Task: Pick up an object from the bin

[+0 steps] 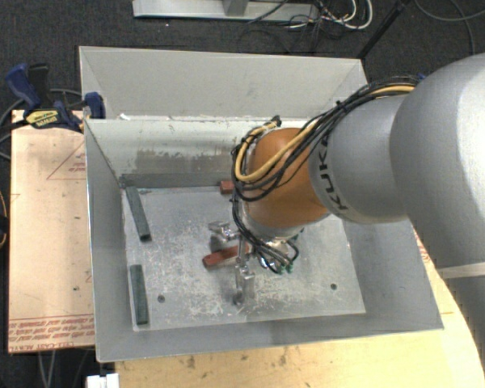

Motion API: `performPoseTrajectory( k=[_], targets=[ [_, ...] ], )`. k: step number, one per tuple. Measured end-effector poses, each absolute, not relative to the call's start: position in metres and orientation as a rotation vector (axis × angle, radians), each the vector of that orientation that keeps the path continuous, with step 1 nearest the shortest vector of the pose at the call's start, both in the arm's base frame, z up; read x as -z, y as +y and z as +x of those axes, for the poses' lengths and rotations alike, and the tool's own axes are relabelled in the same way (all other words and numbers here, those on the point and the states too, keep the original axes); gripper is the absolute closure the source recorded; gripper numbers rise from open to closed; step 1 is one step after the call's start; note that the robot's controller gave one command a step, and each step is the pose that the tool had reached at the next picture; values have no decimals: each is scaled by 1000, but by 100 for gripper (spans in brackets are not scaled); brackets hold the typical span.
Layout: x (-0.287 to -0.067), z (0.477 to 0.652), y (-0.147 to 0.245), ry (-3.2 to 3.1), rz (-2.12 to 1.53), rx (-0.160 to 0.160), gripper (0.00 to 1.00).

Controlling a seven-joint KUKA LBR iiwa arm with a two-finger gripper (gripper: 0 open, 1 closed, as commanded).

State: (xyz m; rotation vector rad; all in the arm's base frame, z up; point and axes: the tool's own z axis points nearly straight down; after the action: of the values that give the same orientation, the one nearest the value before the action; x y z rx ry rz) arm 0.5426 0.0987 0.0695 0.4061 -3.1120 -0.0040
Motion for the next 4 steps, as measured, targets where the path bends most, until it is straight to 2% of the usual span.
performPoseTrajectory(
  k=[1, 2, 3, 4],
  targets=[
    [-70, 545, 98, -3117, 404, 2, 100],
    [-70, 545, 98, -3117, 405, 2, 0],
    [-70, 545, 98, -3117, 405, 2, 100],
    [-70, 545, 98, -3117, 405, 2, 0]
  ],
)
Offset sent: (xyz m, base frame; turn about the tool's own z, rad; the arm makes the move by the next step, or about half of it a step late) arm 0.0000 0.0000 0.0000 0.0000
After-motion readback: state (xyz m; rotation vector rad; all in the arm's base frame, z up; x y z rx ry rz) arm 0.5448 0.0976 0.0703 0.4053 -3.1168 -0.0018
